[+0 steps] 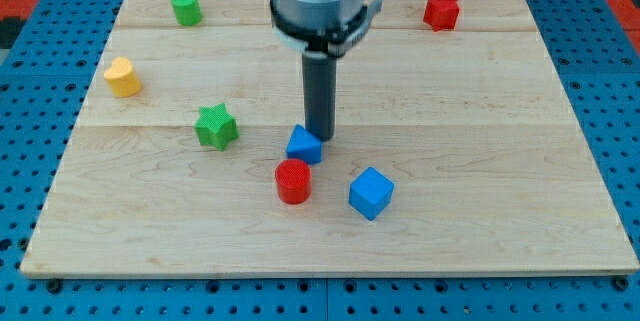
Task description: Slide the green star vertical to the red star
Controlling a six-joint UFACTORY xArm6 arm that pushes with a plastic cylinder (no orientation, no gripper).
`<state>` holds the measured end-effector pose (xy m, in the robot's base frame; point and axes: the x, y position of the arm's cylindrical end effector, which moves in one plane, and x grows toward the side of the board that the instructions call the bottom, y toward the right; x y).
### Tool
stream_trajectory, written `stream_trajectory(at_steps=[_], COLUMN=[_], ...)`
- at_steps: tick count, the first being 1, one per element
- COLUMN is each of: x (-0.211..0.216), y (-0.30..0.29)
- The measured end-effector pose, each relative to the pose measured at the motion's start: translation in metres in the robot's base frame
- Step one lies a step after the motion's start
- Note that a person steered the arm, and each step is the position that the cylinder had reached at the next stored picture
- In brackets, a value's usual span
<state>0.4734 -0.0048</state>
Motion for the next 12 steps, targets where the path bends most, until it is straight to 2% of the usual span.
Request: stream_trajectory(at_steps=[1, 3, 4, 5, 7, 8, 9, 10, 11, 12], x=[0.026, 0.015, -0.016, -0.049, -0.049, -0.034, -0.012, -0.025, -0.044, -0.044], y=[-0.021, -0.133, -0.156, -0.093, 0.04, 0.088, 0.121, 0.156, 0.171, 0.171])
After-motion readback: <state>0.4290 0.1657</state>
